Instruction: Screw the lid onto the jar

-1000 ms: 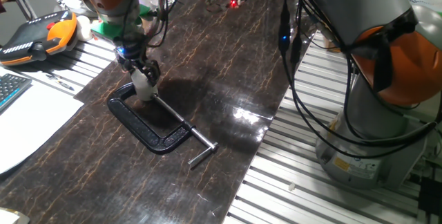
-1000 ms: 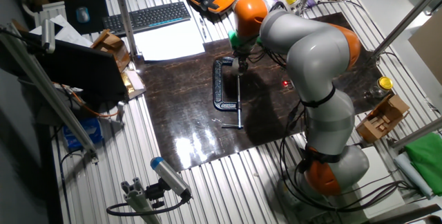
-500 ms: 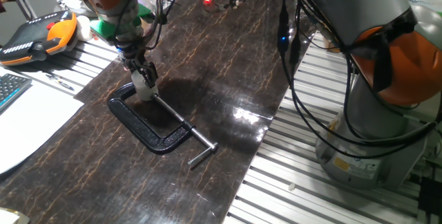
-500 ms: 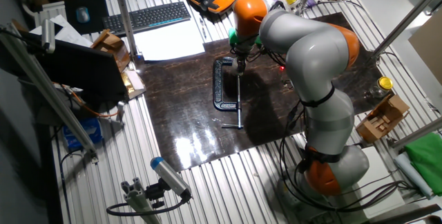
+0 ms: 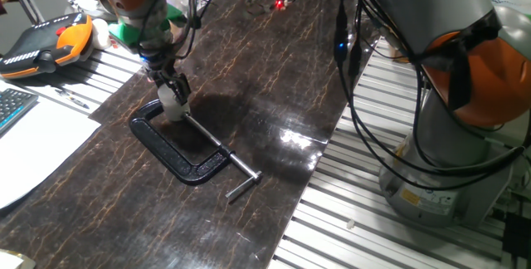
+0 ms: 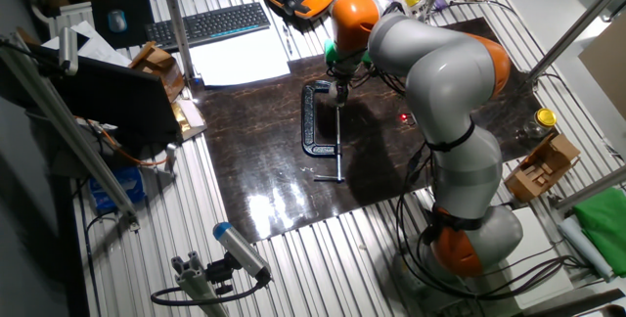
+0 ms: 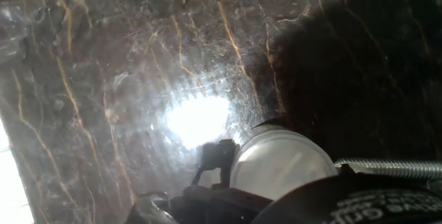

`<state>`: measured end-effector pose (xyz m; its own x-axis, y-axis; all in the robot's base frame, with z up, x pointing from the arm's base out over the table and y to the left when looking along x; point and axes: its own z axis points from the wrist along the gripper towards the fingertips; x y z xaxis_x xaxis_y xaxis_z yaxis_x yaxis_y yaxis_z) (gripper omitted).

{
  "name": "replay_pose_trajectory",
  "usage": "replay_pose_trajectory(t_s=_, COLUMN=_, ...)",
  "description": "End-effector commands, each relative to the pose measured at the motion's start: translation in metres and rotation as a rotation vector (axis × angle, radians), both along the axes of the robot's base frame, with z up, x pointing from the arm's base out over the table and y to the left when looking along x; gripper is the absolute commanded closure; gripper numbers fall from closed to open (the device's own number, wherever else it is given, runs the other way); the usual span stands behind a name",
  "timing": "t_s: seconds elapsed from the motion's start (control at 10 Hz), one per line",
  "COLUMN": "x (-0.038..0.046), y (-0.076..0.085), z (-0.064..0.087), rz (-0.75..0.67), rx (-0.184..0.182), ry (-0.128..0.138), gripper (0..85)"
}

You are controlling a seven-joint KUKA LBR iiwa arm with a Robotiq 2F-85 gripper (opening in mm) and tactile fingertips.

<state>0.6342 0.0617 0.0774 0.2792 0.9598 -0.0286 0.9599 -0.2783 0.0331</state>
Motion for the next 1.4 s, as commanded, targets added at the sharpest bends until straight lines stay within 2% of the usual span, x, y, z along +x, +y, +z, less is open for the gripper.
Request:
replay_pose_trajectory(t_s=0.0, x=-0.0008, y=0.000, z=0.002, rz=0.020, rx=0.000, ry=0.001, gripper=0.0)
replay_pose_trajectory(t_s=0.2, x=-0.0012, y=-0.003, z=0.012, rz=0.063, rx=0.009, ry=0.004, gripper=0.0)
replay_pose_trajectory(t_s=0.5, x=-0.0008, y=-0.009, z=0.043, rz=0.223, rx=0.032, ry=0.037, gripper=1.3)
replay_pose_trajectory(t_s=0.6, x=-0.0030, y=-0.008, z=0.052, rz=0.312, rx=0.027, ry=0.042, gripper=13.3)
replay_pose_trajectory(t_s=0.7, x=-0.0071, y=-0.007, z=0.057, rz=0.410, rx=0.013, ry=0.044, gripper=29.3)
replay_pose_trajectory(t_s=0.8, x=-0.0116, y=-0.006, z=0.059, rz=0.510, rx=-0.008, ry=0.058, gripper=46.0)
replay_pose_trajectory(t_s=0.9, x=-0.0154, y=-0.004, z=0.062, rz=0.604, rx=-0.031, ry=0.073, gripper=59.0)
replay_pose_trajectory(t_s=1.1, x=-0.0200, y=-0.011, z=0.068, rz=0.817, rx=-0.036, ry=0.087, gripper=84.3)
replay_pose_trajectory(t_s=1.3, x=-0.0260, y=-0.014, z=0.074, rz=0.976, rx=-0.048, ry=0.102, gripper=84.3)
